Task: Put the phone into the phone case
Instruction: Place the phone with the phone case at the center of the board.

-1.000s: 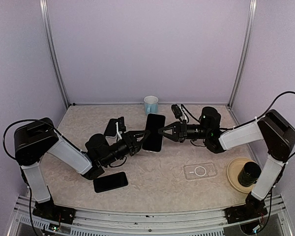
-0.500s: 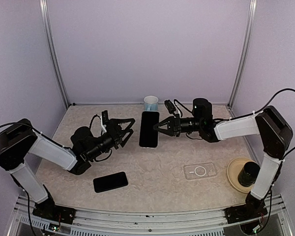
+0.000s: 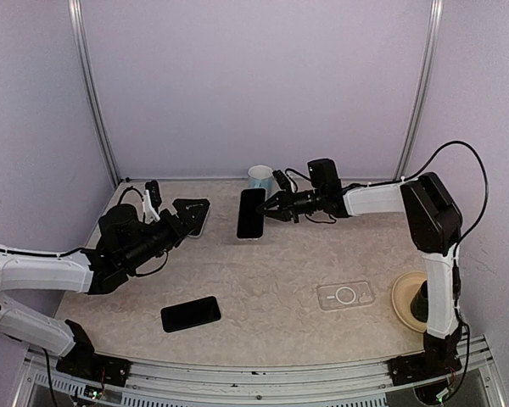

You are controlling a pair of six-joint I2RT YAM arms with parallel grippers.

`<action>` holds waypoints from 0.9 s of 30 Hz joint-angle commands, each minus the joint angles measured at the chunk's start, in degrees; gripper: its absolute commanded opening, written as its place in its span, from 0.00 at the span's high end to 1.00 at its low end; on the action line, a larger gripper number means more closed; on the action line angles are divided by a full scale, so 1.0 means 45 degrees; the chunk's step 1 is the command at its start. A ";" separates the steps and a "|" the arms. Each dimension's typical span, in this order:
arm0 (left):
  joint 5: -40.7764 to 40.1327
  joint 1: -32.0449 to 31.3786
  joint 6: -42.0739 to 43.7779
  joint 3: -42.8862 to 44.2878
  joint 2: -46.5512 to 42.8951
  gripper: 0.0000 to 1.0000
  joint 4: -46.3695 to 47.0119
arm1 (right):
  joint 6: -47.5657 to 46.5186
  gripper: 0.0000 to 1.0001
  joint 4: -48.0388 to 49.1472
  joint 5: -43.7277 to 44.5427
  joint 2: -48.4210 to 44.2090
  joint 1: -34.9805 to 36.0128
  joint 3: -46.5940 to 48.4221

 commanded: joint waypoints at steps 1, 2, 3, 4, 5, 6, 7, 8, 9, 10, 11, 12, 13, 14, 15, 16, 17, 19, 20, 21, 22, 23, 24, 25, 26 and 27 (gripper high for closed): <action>-0.1052 0.0080 0.0644 -0.0262 -0.0607 0.01 -0.2076 | -0.0572 1.00 -0.1788 0.0170 0.1264 -0.0281 0.2459; -0.1109 0.0085 0.0603 -0.0372 -0.0735 0.01 -0.2075 | -0.0541 1.00 -0.1970 0.0122 0.1636 -0.0334 0.2902; -0.1172 0.0083 0.0568 -0.0491 -0.0915 0.01 -0.2058 | -0.0481 1.00 -0.2071 0.0060 0.1971 -0.0392 0.3302; -0.1209 0.0085 0.0566 -0.0576 -0.1005 0.01 -0.2063 | -0.0437 1.00 -0.2230 0.0030 0.2422 -0.0450 0.3667; -0.1219 0.0090 0.0561 -0.0636 -0.1098 0.01 -0.2108 | -0.0412 1.00 -0.2382 0.0026 0.2731 -0.0494 0.4023; -0.1208 0.0081 0.0575 -0.0648 -0.1172 0.01 -0.2204 | -0.0421 1.00 -0.2528 0.0086 0.3004 -0.0549 0.4328; -0.1221 0.0080 0.0599 -0.0650 -0.1248 0.01 -0.2309 | -0.0469 1.00 -0.2768 0.0160 0.3289 -0.0590 0.4647; -0.1213 0.0080 0.0604 -0.0657 -0.1298 0.01 -0.2395 | -0.0582 1.00 -0.2999 0.0252 0.3557 -0.0614 0.5002; -0.1222 0.0080 0.0607 -0.0703 -0.1359 0.01 -0.2445 | -0.0728 1.00 -0.3452 0.0318 0.3810 -0.0635 0.5359; -0.1228 0.0080 0.0605 -0.0730 -0.1435 0.01 -0.2468 | -0.0883 1.00 -0.3853 0.0372 0.4071 -0.0654 0.5755; -0.1231 0.0080 0.0585 -0.0789 -0.1491 0.01 -0.2493 | -0.1015 1.00 -0.4130 0.0418 0.4253 -0.0679 0.6078; -0.1246 0.0080 0.0554 -0.0833 -0.1554 0.01 -0.2499 | -0.1026 1.00 -0.4243 0.0451 0.4388 -0.0711 0.6238; -0.1277 0.0080 0.0538 -0.0898 -0.1609 0.01 -0.2482 | -0.0957 1.00 -0.4213 0.0482 0.4476 -0.0749 0.6278; -0.1289 0.0080 0.0523 -0.0957 -0.1686 0.01 -0.2466 | -0.0890 1.00 -0.4153 0.0507 0.4543 -0.0786 0.6305; -0.1307 0.0080 0.0514 -0.0989 -0.1730 0.01 -0.2478 | -0.0871 1.00 -0.4165 0.0496 0.4624 -0.0827 0.6347; -0.1309 0.0080 0.0508 -0.1022 -0.1774 0.01 -0.2463 | -0.0901 1.00 -0.4261 0.0504 0.4700 -0.0866 0.6466; -0.1310 0.0080 0.0503 -0.1060 -0.1809 0.01 -0.2461 | -0.0956 1.00 -0.4348 0.0510 0.4786 -0.0905 0.6510; -0.1291 0.0080 0.0462 -0.1067 -0.1840 0.01 -0.2460 | -0.1120 1.00 -0.4633 0.0617 0.4878 -0.0998 0.6560; -0.1273 0.0080 0.0465 -0.1093 -0.1842 0.01 -0.2460 | -0.1198 1.00 -0.4738 0.0688 0.4901 -0.1039 0.6552; -0.1271 0.0080 0.0446 -0.1089 -0.1842 0.01 -0.2460 | -0.1264 1.00 -0.4846 0.0711 0.4938 -0.1081 0.6532; -0.1283 0.0080 0.0417 -0.1103 -0.1832 0.01 -0.2446 | -0.1321 1.00 -0.4923 0.0685 0.4976 -0.1108 0.6517; -0.1289 0.0080 0.0384 -0.1105 -0.1824 0.01 -0.2441 | -0.1384 1.00 -0.5016 0.0662 0.5011 -0.1131 0.6496; -0.1283 0.0080 0.0382 -0.1105 -0.1788 0.01 -0.2446 | -0.1443 1.00 -0.5091 0.0635 0.5047 -0.1151 0.6483; -0.1265 0.0080 0.0360 -0.1102 -0.1775 0.01 -0.2405 | -0.1497 1.00 -0.5110 0.0646 0.5058 -0.1168 0.6416; -0.1253 0.0080 0.0337 -0.1095 -0.1736 0.01 -0.2370 | -0.1528 1.00 -0.5113 0.0640 0.5077 -0.1182 0.6341; -0.1261 0.0080 0.0323 -0.1099 -0.1713 0.01 -0.2337 | -0.1540 1.00 -0.5154 0.0632 0.5082 -0.1191 0.6303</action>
